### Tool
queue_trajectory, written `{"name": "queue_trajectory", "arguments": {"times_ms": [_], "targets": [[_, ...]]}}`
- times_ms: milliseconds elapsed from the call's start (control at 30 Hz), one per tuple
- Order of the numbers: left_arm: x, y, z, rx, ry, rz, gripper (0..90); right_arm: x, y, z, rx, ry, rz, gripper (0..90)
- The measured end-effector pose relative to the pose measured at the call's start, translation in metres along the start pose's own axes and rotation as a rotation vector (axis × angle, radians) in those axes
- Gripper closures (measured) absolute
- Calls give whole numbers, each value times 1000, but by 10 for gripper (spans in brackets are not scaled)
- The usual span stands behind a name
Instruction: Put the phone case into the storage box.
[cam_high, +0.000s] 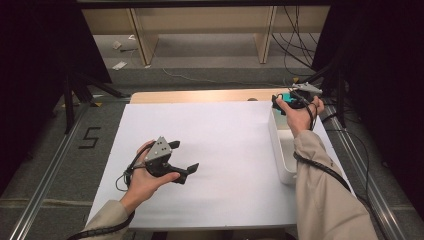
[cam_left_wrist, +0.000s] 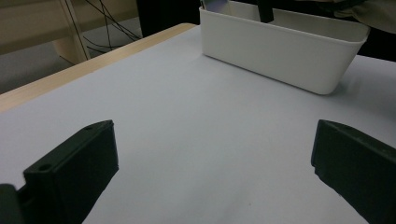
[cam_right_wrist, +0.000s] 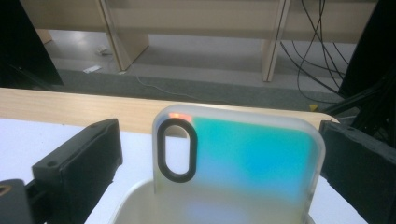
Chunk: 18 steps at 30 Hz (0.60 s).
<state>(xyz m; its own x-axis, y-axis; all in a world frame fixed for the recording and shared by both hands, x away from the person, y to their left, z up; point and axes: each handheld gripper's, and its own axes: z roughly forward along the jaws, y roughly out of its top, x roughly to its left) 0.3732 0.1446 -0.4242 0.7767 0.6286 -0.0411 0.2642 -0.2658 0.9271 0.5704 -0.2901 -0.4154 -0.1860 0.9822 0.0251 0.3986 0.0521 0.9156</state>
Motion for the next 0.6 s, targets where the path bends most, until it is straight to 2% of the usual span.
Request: {"name": "queue_trajectory", "arguments": {"times_ms": [600], "targets": [[1,0,0,2,4,1,0,2,2,-13,-7,17,-9,27]]}}
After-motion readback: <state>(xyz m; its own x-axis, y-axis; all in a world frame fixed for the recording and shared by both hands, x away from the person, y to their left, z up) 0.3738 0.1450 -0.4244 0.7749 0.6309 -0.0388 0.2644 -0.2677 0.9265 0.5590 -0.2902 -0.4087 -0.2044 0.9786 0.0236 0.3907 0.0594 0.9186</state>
